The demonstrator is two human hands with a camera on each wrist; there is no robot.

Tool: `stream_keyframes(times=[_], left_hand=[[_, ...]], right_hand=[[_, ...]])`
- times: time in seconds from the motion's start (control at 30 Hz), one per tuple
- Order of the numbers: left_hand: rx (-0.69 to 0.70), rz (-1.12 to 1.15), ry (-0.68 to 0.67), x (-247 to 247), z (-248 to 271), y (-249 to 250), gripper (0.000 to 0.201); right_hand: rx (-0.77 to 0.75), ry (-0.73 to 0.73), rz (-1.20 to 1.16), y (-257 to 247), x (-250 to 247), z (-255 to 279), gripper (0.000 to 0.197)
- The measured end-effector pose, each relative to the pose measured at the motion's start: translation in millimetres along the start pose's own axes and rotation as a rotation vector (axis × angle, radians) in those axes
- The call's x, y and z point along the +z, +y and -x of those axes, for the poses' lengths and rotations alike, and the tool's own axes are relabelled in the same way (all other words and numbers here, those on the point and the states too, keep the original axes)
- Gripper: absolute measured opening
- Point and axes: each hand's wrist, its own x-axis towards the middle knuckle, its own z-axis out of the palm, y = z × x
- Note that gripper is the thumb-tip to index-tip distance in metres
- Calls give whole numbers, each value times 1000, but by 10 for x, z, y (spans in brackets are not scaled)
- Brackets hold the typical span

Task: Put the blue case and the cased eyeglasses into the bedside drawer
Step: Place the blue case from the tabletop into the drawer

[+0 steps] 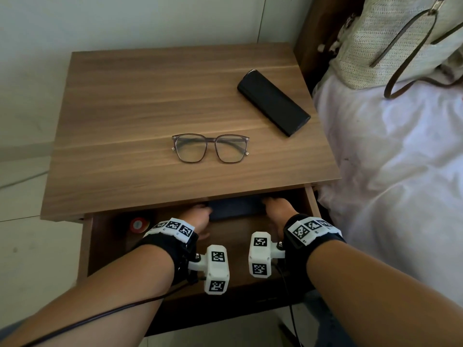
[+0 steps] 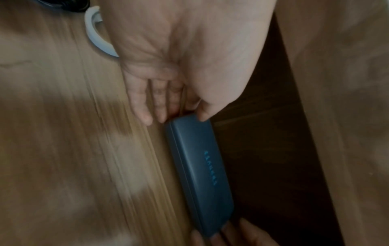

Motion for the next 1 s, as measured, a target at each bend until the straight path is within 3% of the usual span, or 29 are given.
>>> stream_keyframes(times=[0.47,0.57,0.7,0.77,1.0], left_hand=[[22,-172,-11,-7,-128,-7,41],[27,-212,-15,-11,-101,-4,43],[76,-356,35,-12,-44,6,46],[84,-415,42,-42,15,13,49],[146,-446,14,-178,333,-23,46]], right_hand=[[-14,-41,90,-15,115,-183,48],[113,-127,-41,-47,147,-202,45],[48,-67,-28,-3,159,-217,43],[93,-52,-227,-14,159,-200,43],[130,-25,-385,-16,127,32,52]])
